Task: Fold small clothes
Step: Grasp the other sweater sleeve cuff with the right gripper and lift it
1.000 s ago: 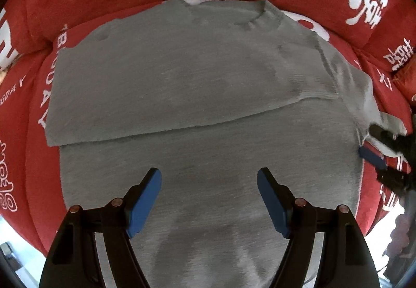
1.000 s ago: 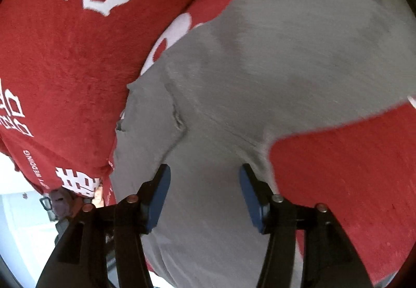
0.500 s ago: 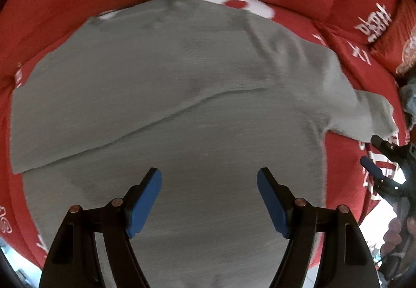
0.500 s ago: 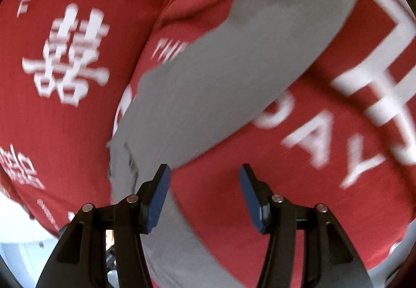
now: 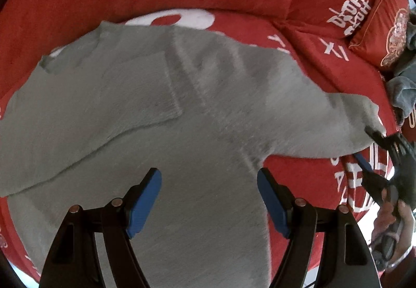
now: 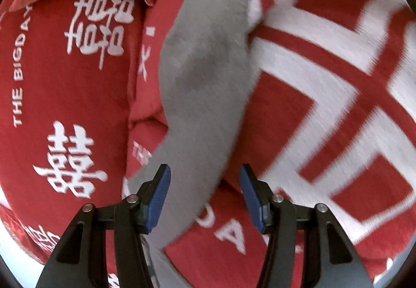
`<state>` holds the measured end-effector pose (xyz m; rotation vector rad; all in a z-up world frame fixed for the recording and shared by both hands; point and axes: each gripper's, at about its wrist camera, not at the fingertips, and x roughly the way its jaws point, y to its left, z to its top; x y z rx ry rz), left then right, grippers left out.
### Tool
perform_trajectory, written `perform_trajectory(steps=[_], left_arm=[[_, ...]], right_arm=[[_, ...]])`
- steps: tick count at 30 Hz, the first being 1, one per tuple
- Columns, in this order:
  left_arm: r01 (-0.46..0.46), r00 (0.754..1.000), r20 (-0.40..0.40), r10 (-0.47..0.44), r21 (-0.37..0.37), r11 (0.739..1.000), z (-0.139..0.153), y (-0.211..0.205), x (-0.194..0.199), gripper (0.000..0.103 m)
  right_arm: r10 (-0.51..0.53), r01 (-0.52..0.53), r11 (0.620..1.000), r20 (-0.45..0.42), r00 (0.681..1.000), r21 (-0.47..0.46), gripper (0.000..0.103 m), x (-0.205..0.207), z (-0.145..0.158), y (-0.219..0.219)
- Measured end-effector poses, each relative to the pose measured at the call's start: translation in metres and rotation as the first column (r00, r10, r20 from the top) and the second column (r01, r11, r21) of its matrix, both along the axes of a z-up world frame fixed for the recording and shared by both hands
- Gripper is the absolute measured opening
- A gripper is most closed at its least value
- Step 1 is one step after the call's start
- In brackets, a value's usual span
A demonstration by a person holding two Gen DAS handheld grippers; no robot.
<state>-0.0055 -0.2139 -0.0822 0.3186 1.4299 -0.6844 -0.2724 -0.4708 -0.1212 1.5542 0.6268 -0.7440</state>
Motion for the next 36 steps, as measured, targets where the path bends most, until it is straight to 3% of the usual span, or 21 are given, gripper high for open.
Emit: perform_trajectory(steps=[5,7,8,9,13,16,19,22,28,33,36], left_arm=[[-0.01,0.999,0.046,0.012,-0.036,0.999,0.006,-0.013,-0.001,0.076],[-0.003,0.998,0.07,0.006,-0.054,0.999,0.009,-0.024,0.0,0.076],[0.004,0.997,0.078,0.001,-0.059,0.998,0.007,-0.034,0.0,0.076],[0.008,0.997,0.081,-0.003,-0.065,0.998,0.006,-0.041,0.0,0.076],[0.028,0.995,0.097,-0.021,-0.069,0.997,-0.007,-0.064,-0.005,0.076],[0.087,0.992,0.092,-0.085,-0.011,0.996,-0.03,-0.08,-0.016,0.076],[0.143,0.98,0.138,-0.143,0.012,0.99,-0.028,-0.082,-0.025,0.076],[0.115,0.989,0.103,-0.109,-0.051,0.992,-0.011,-0.064,-0.018,0.076],[0.006,0.987,0.16,0.006,-0.071,0.997,0.018,0.003,0.022,0.076],[-0.129,0.967,0.215,0.136,-0.045,0.991,0.029,0.082,0.061,0.076],[-0.219,0.95,0.224,0.219,-0.026,0.975,0.03,0.134,0.079,0.076]], right_arm=[[-0.064,0.064,0.998,0.087,0.994,0.002,0.059,0.006,-0.007,-0.024],[-0.092,0.087,0.995,0.138,0.986,0.044,0.044,0.008,-0.013,-0.03],[-0.102,0.091,0.993,0.167,0.981,0.073,0.024,0.01,-0.016,-0.032],[-0.109,0.09,0.991,0.204,0.973,0.101,0.01,0.012,-0.018,-0.033],[-0.107,0.073,0.991,0.332,0.937,0.113,0.008,0.02,-0.008,-0.031],[-0.071,0.017,0.992,0.464,0.883,0.121,0.008,0.036,0.005,-0.027],[0.0,-0.062,0.993,0.522,0.853,0.101,0.008,0.058,0.021,-0.023],[0.077,-0.136,0.989,0.554,0.829,0.066,0.008,0.084,0.038,-0.016],[0.246,-0.292,0.956,0.579,0.777,-0.014,0.008,0.156,0.066,0.017],[0.467,-0.482,0.866,0.554,0.689,-0.131,0.008,0.233,0.09,0.076],[0.586,-0.596,0.785,0.519,0.623,-0.17,0.008,0.279,0.095,0.125]])
